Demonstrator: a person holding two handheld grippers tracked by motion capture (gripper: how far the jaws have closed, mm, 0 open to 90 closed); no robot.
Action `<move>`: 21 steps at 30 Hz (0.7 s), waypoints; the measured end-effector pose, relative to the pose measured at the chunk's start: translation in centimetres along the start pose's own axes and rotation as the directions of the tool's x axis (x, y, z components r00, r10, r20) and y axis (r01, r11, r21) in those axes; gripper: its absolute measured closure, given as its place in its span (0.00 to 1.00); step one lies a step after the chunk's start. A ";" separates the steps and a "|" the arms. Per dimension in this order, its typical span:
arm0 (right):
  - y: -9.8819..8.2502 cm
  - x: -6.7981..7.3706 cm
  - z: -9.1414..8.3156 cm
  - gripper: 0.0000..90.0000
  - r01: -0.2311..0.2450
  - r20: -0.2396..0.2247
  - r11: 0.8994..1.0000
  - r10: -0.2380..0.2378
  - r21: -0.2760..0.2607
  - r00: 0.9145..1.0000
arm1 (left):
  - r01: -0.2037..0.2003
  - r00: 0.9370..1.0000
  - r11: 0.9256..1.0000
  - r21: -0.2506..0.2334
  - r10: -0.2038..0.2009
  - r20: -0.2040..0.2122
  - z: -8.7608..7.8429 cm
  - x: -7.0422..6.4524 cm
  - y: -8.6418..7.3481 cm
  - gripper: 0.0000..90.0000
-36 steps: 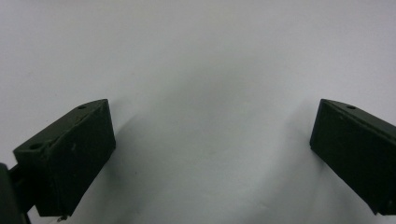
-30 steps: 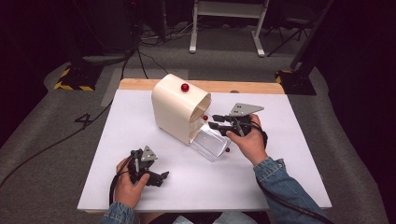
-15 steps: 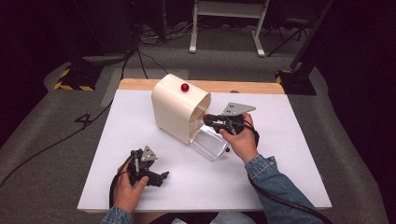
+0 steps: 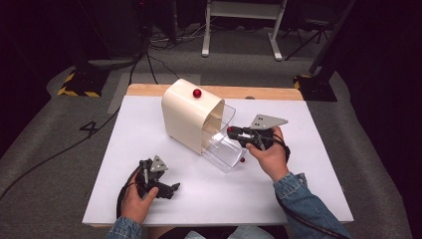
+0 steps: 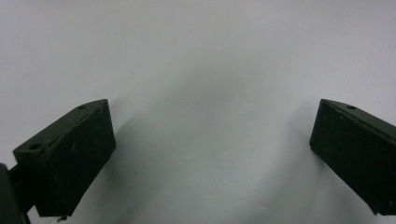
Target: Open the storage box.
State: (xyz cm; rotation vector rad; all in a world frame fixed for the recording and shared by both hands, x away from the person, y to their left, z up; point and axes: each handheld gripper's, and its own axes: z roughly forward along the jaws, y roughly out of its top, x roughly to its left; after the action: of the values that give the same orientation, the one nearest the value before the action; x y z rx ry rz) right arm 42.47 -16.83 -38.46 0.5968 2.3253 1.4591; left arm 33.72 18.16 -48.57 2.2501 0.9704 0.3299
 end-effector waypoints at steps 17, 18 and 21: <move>-2.4 0.0 -2.5 0.82 -0.042 0.017 0.999 0.042 0.000 0.999 | 0.000 1.000 1.000 0.000 0.000 0.000 0.0 0.0 0.0 0.00; -2.4 0.0 -2.5 0.82 -0.042 0.017 0.999 0.042 0.000 0.999 | 0.001 1.000 1.000 0.000 -0.001 0.000 0.0 0.0 0.0 0.00; -2.5 -0.1 -2.4 0.78 -0.048 0.018 0.999 0.048 0.003 0.999 | 0.000 1.000 1.000 0.000 0.000 0.000 0.0 0.0 0.0 0.00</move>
State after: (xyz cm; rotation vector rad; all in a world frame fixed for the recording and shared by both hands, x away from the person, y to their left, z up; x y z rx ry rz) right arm 40.94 -19.69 -39.68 0.6674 2.3154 1.4653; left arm 33.73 18.15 -48.57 2.2504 0.9706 0.3298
